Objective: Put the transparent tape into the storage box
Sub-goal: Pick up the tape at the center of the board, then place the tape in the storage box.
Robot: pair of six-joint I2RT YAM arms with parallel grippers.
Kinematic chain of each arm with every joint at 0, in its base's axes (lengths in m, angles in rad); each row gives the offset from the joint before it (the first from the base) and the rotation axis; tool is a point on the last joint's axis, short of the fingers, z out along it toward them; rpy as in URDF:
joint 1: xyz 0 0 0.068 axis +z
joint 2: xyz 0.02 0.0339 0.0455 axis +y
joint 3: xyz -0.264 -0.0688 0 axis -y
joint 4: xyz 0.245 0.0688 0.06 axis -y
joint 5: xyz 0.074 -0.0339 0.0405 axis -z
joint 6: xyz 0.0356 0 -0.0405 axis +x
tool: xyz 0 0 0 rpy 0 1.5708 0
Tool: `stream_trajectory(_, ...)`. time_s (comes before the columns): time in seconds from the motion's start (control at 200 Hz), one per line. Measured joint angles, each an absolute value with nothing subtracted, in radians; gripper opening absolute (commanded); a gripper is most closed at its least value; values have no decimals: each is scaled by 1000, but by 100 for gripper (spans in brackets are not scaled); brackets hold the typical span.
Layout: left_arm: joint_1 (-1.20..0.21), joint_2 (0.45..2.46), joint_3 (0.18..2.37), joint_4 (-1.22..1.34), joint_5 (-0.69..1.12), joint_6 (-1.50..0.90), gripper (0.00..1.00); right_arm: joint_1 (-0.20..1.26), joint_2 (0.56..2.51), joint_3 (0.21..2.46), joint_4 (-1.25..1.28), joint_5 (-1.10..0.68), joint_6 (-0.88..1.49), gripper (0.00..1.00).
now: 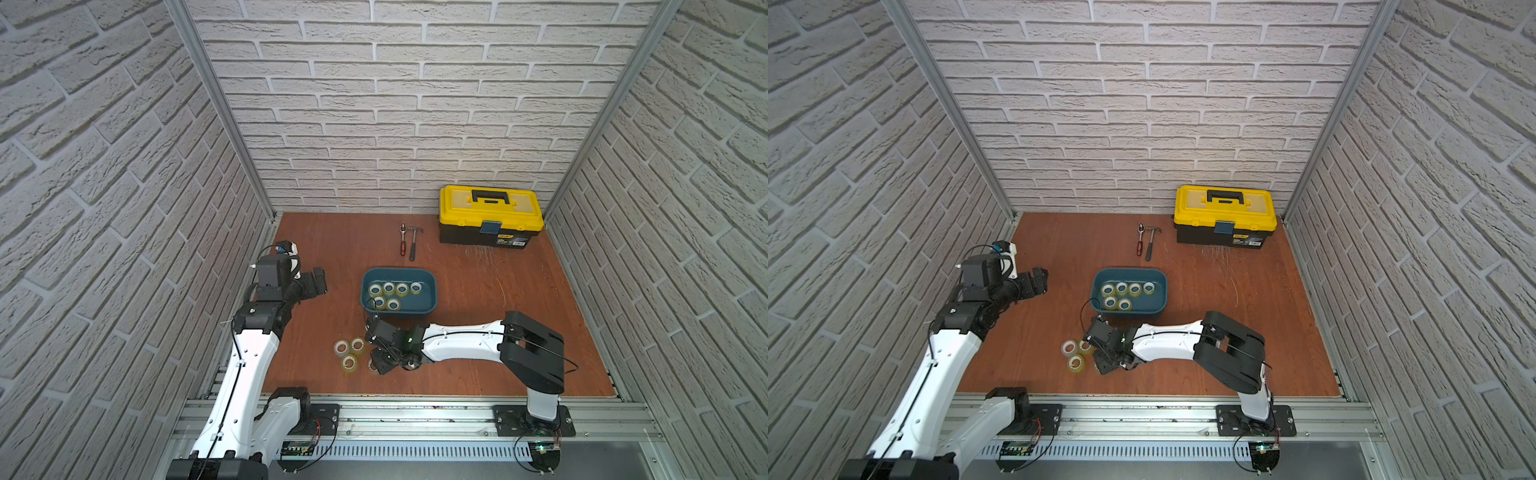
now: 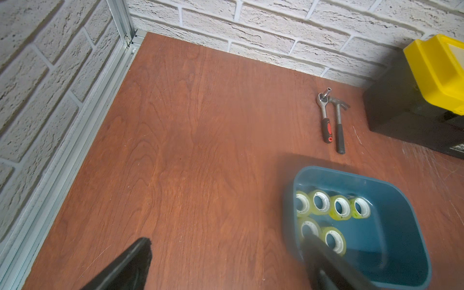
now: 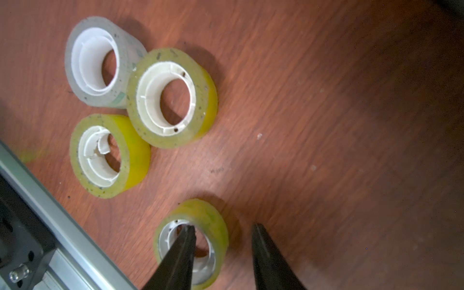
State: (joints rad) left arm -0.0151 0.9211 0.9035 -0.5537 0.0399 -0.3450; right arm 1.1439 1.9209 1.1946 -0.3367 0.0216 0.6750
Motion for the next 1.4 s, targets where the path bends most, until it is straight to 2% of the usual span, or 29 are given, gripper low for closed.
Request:
stream_trajectory(0.17, -14, 925, 904, -554, 42, -345, 98, 1144, 1925, 1198, -349, 46, 675, 14)
stream_trajectory(0.395, -13, 929, 902, -554, 59, -346, 98, 1142, 1888, 1195, -424, 76, 648, 3)
stream_trajectory(0.575, -15, 953, 902, -555, 69, -345, 98, 1108, 1793, 1244, -521, 91, 601, 2)
stream_trajectory(0.77, -47, 937, 902, -554, 67, -345, 98, 982, 1744, 1396, -587, 102, 524, 2)
stream_trajectory(1.025, -135, 947, 902, -569, 35, -330, 98, 784, 1839, 1489, -627, 85, 424, 2)
stream_trajectory(1.17, -141, 943, 902, -577, 21, -326, 98, 723, 1922, 1482, -636, 81, 387, 2)
stream_trajectory(1.225, -141, 940, 902, -577, 18, -326, 98, 713, 1942, 1473, -640, 78, 380, 3)
stream_trajectory(1.29, -143, 938, 902, -577, 15, -325, 98, 706, 1959, 1465, -640, 69, 376, 8)
stream_trajectory(1.4, -146, 938, 902, -577, 14, -324, 98, 701, 1980, 1463, -640, 52, 369, 37)
